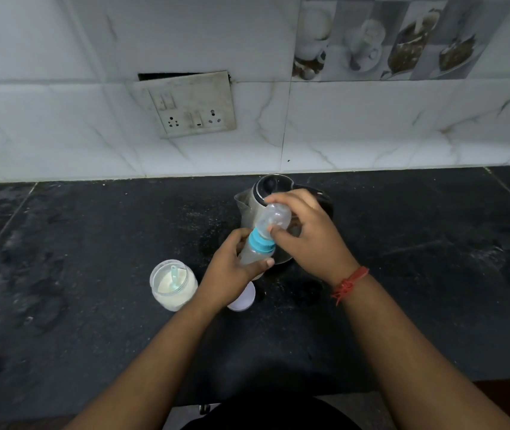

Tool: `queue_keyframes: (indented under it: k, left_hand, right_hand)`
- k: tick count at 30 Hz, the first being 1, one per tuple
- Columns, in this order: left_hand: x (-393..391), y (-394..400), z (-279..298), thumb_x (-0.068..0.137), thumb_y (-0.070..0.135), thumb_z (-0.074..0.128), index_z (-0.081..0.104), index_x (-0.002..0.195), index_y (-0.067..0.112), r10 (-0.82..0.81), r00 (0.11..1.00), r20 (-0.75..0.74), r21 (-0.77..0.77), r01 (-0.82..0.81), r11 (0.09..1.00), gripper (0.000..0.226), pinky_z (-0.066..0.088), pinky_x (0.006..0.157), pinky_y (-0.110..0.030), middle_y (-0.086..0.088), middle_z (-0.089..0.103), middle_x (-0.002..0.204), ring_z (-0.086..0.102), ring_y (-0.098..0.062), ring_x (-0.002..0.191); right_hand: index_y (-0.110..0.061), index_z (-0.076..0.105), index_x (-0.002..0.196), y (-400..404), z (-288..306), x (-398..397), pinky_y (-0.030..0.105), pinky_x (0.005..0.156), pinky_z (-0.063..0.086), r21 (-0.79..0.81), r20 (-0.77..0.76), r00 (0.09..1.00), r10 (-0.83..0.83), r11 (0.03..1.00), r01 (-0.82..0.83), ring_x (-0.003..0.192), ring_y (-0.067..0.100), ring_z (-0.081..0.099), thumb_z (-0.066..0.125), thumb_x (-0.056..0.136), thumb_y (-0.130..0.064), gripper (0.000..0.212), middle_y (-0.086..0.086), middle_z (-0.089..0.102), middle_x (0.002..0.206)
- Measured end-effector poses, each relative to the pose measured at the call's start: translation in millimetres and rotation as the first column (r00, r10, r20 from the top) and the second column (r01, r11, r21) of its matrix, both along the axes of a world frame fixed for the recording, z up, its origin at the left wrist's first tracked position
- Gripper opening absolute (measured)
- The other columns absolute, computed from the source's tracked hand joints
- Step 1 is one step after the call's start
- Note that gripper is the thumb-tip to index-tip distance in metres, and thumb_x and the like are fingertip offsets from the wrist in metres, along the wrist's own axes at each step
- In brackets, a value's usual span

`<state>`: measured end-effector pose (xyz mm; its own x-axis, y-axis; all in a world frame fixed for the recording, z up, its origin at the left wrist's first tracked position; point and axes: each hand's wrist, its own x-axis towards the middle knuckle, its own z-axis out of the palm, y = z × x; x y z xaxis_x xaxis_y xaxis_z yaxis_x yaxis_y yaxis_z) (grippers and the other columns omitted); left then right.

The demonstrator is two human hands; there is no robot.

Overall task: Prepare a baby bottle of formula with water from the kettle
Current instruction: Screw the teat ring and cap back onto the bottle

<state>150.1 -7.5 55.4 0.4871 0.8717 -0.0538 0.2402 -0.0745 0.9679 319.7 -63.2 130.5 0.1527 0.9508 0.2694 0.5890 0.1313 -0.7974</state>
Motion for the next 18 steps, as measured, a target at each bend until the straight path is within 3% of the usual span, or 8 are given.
queue_keyframes:
  k: [2, 4, 12, 18]
  left_hand:
    - [-2, 1, 7, 0.082, 0.019, 0.086, 0.060, 0.118, 0.028, -0.005, 1.000, 0.008, 0.016, 0.005, 1.000, 0.046, 0.054, 0.085, -0.024, 0.007, 0.072, 0.109, 0.068, -0.007, 0.100]
    - [-5, 3, 12, 0.081, 0.019, 0.086, 0.060, 0.117, 0.027, -0.006, 1.000, -0.004, 0.047, 0.007, 0.999, 0.045, 0.054, 0.083, -0.023, 0.007, 0.071, 0.107, 0.068, -0.007, 0.099]
    - [-13, 5, 29, 0.083, 0.026, 0.085, 0.064, 0.120, 0.027, 0.019, 0.996, -0.085, 0.160, -0.006, 0.987, 0.043, 0.056, 0.082, -0.031, 0.011, 0.073, 0.105, 0.068, -0.007, 0.096]
    - [-6, 4, 49, 0.085, 0.033, 0.082, 0.064, 0.118, 0.024, 0.037, 0.992, -0.123, 0.276, -0.002, 0.961, 0.039, 0.054, 0.075, -0.024, 0.011, 0.070, 0.104, 0.065, -0.005, 0.093]
  right_hand:
    - [-0.026, 0.063, 0.127, 1, -3, -6, 0.008, 0.096, 0.040, -0.033, 0.084, 0.996, 0.017, 0.999, -0.015, 0.116, 0.005, 0.052, 0.068, 0.087, -0.012, 0.042, -0.009, 0.050, 0.124]
    - [-0.028, 0.062, 0.129, 2, -7, -11, 0.013, 0.099, 0.040, -0.036, 0.112, 0.993, 0.030, 0.999, -0.026, 0.119, 0.008, 0.051, 0.068, 0.088, -0.015, 0.043, -0.011, 0.049, 0.126]
    - [-0.025, 0.059, 0.139, 6, -9, -19, 0.014, 0.103, 0.039, 0.048, 0.047, 0.998, 0.048, 0.998, -0.050, 0.121, 0.003, 0.051, 0.066, 0.092, -0.014, 0.049, -0.010, 0.051, 0.128]
    - [-0.023, 0.057, 0.140, 10, -4, -17, 0.043, 0.103, 0.050, 0.136, -0.037, 0.999, 0.038, 0.990, -0.032, 0.123, 0.015, 0.055, 0.062, 0.094, -0.020, 0.047, -0.008, 0.053, 0.131]
